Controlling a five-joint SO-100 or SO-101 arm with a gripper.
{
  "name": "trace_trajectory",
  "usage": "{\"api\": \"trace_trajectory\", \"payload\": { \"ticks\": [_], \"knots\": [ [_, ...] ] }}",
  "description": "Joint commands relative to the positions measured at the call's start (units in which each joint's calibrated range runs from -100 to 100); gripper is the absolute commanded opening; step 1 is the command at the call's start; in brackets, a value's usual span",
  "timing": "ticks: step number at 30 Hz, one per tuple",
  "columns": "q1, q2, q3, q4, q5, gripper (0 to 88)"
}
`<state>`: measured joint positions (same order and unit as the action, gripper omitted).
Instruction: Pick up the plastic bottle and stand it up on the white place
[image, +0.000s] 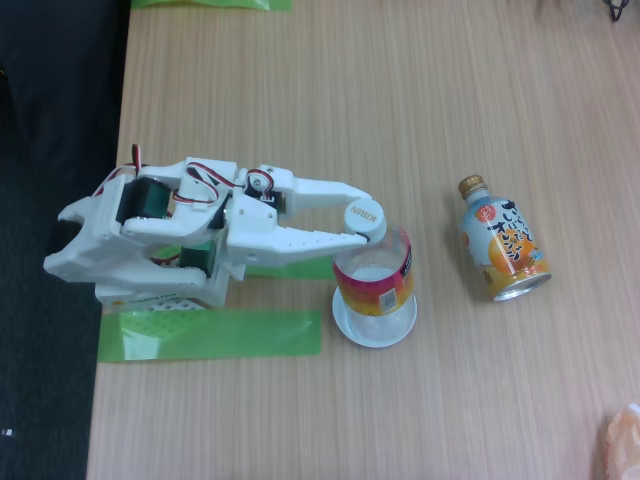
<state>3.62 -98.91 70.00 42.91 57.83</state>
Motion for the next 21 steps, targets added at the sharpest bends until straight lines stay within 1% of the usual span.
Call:
{"api": "trace_trajectory", "payload": {
  "ticks": [1,21],
  "knots": [
    [0.38,0.25,-2.59,0.27,-0.29,3.9],
    [-0.14,0.25,-2.68,0.36,-0.34,3.9]
  ]
}}
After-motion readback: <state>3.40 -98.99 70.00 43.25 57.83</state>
